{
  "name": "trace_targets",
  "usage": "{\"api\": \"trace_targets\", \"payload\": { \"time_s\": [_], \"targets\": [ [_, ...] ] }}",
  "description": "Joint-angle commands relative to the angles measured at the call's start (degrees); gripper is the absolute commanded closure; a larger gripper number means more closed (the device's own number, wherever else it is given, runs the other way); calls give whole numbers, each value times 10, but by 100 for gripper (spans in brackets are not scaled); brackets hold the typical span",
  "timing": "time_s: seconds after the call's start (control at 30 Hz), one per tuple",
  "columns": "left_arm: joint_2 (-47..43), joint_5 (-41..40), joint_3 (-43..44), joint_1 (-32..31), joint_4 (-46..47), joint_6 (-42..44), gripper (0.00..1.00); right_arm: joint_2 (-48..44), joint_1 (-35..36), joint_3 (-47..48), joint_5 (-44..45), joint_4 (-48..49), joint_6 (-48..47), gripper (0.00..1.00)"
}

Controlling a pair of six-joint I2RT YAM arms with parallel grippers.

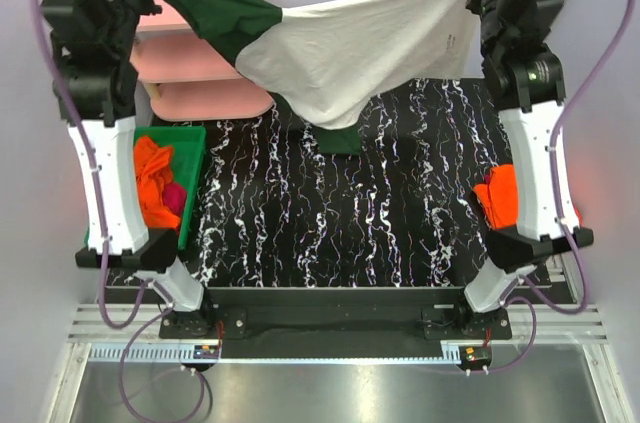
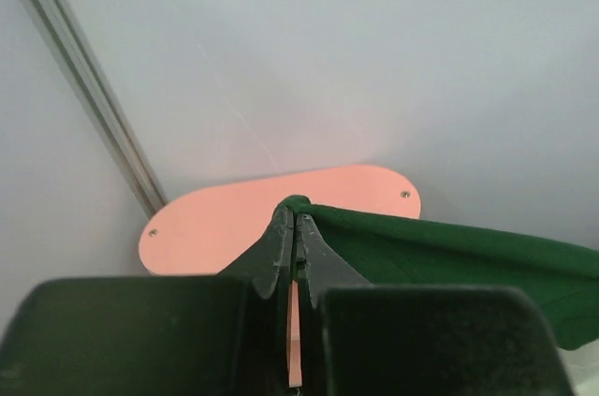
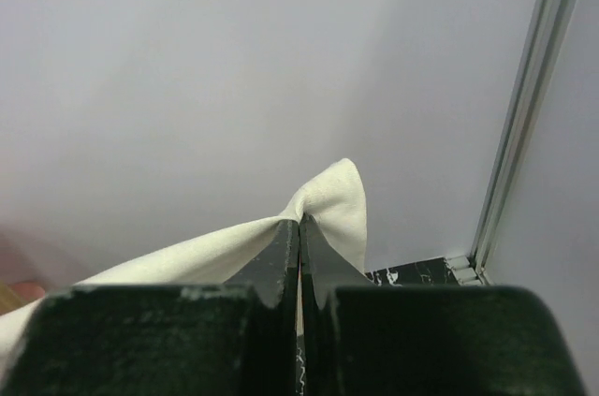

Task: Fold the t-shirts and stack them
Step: Flatten out the tshirt

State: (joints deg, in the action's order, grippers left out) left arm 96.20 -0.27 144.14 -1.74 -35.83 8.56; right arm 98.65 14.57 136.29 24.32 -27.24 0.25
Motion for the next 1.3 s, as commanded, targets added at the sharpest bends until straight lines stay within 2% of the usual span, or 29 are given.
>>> {"api": "trace_targets", "payload": {
  "time_s": [0.0, 0.07, 0.17, 0.2, 0.27, 0.37, 0.47, 0.57, 0.63, 0.77, 0.87, 0.97, 1.27],
  "targets": [
    [-87, -16, -49, 2, 83, 3, 100, -84, 5, -63, 9, 35, -17, 100],
    [-123, -15, -89, 2, 86, 7, 100, -125, 5, -110, 15, 46, -22, 100],
    [-191, -7, -231, 2, 109, 8, 100, -192, 5, -245, 35, 88, -39, 100],
    [-228, -3, -314, 2, 124, 8, 100, -212, 5, -321, 46, 101, -43, 100],
    [-262, -1, -419, 2, 127, 0, 100, -262, 5, -383, 54, 112, -36, 100],
    [-328, 14, -517, 2, 118, -6, 100, -332, 5, -475, 56, 95, -6, 100],
    [-385, 24, -543, 2, 71, -5, 100, -394, 6, -515, 53, 47, 19, 100],
    [-432, 28, -525, 4, 19, -5, 100, -442, 8, -514, 64, 10, 2, 100],
    [-445, 31, -494, 4, -2, -7, 100, -461, 8, -481, 71, -3, -27, 100],
    [-437, 36, -358, 4, -56, -27, 100, -453, 17, -360, 70, -44, -56, 100],
    [-431, 41, -287, 4, -79, -41, 100, -440, 31, -317, 76, -49, -64, 100],
    [-425, 32, -232, 4, -87, -38, 100, -425, 40, -277, 78, -48, -70, 100],
    [-413, 5, -134, 4, -90, -15, 100, -412, 40, -241, 78, -45, -71, 100]
  ]
}}
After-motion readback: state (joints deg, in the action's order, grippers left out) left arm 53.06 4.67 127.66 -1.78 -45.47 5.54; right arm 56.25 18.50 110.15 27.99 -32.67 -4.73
